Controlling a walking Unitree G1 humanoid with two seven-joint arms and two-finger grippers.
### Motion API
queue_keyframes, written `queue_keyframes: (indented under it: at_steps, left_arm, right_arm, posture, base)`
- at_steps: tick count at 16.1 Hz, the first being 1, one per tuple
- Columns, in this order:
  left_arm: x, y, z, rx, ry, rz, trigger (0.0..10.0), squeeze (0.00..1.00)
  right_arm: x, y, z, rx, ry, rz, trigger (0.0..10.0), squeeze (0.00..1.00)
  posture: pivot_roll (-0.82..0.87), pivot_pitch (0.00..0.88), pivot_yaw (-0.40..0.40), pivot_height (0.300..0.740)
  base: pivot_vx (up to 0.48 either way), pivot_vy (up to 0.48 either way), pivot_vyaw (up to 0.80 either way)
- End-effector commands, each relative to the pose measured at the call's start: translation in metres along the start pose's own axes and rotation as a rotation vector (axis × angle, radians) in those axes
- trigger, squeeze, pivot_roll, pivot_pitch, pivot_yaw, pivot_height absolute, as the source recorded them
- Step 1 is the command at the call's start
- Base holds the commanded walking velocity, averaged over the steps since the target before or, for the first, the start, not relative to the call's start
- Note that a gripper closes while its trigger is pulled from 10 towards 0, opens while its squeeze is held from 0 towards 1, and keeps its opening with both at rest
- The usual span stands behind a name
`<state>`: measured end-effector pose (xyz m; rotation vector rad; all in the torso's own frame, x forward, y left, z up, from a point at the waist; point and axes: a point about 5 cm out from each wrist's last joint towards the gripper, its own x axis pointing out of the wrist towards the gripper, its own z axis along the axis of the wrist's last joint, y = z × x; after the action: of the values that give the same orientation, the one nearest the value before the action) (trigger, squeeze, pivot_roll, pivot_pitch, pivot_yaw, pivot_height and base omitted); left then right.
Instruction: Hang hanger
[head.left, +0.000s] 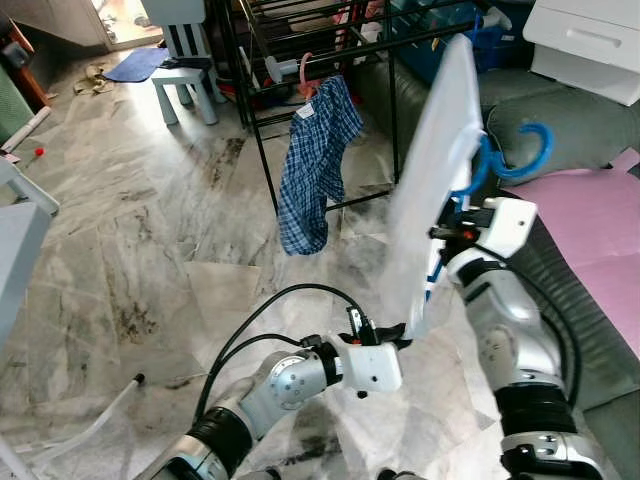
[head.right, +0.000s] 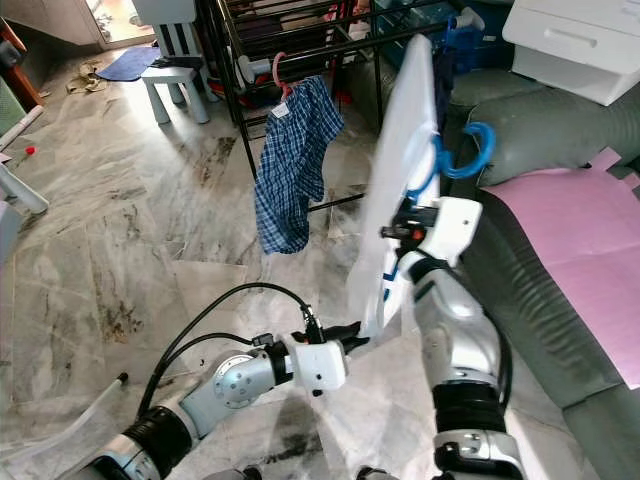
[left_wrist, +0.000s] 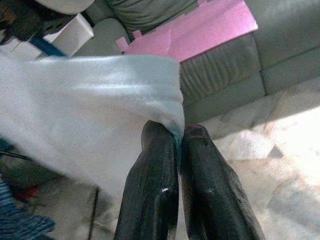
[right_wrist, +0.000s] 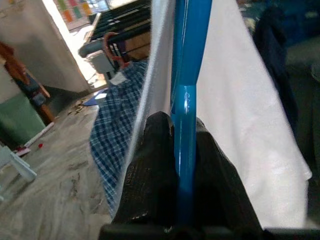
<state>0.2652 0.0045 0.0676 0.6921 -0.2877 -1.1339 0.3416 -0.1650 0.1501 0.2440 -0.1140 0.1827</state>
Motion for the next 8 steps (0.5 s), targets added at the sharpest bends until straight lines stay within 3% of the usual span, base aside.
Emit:
queue_keyframes:
  at_steps: [1, 3, 8]
  left_arm:
    - [-0.005, -0.002, -0.007, -0.037, 0.026, -0.015, 10.0, 1.0]
    - [-0.009, -0.001, -0.008, -0.065, 0.024, -0.004, 10.0, 1.0]
    - [-0.033, 0.016, -0.013, -0.146, 0.005, 0.092, 10.0, 1.0]
  right_arm:
    - [0.0, 0.008, 0.009, -0.059, -0.066, 0.037, 10.0, 0.0]
    - [0.0, 0.008, 0.008, -0.081, -0.077, 0.043, 10.0, 0.0]
    - [-0.016, 0.004, -0.01, -0.239, -0.035, 0.092, 10.0, 0.0]
  posture:
    - [-0.09, 0.121, 0.056, 0.74]
    - [-0.08, 0.121, 0.059, 0.74]
    - [-0.07, 0.125, 0.064, 0.74]
  base:
    - [0.0, 0.0, 0.0]
    - [0.0, 0.0, 0.0]
    - [0.0, 0.0, 0.0]
